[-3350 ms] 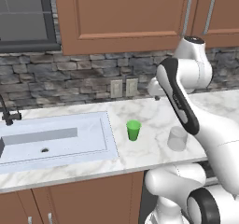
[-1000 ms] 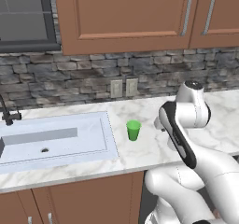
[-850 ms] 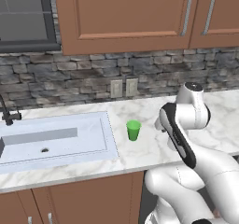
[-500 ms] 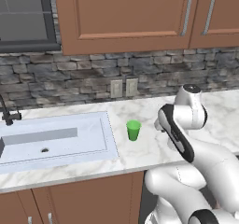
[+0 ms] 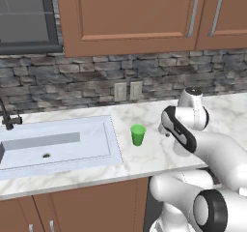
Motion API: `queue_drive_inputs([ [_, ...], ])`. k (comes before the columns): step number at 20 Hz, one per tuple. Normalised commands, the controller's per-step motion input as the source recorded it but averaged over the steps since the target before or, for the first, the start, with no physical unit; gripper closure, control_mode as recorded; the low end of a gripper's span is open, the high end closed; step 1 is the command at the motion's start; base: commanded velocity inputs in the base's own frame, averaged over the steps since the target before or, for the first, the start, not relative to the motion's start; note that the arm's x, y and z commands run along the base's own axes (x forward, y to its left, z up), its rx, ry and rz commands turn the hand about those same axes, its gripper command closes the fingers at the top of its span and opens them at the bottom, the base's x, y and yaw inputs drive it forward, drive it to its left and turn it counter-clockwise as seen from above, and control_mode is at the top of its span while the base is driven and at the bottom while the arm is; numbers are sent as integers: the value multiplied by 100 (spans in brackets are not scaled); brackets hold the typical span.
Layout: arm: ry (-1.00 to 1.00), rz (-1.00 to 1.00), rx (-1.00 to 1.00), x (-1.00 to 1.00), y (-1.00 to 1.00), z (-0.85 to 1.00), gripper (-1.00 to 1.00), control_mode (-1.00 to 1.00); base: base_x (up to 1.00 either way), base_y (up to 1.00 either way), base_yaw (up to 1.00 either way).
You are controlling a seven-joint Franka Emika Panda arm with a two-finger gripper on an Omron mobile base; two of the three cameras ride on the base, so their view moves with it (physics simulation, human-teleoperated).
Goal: Place the cup in the left basin and the glass cup in the right basin of the sink.
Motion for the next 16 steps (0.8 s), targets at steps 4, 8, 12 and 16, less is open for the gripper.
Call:
queue_drive_inputs([
  [4, 2, 0, 0, 0, -12, -32, -100, -100, 0, 0, 0],
  [8, 3, 0, 0, 8, -13, -30, -100, -100, 0, 0, 0],
  [12, 4, 0, 0, 17, -8, -28, -100, -100, 0, 0, 0],
  [16, 5, 0, 0, 21, -4, -27, -100, -100, 0, 0, 0],
])
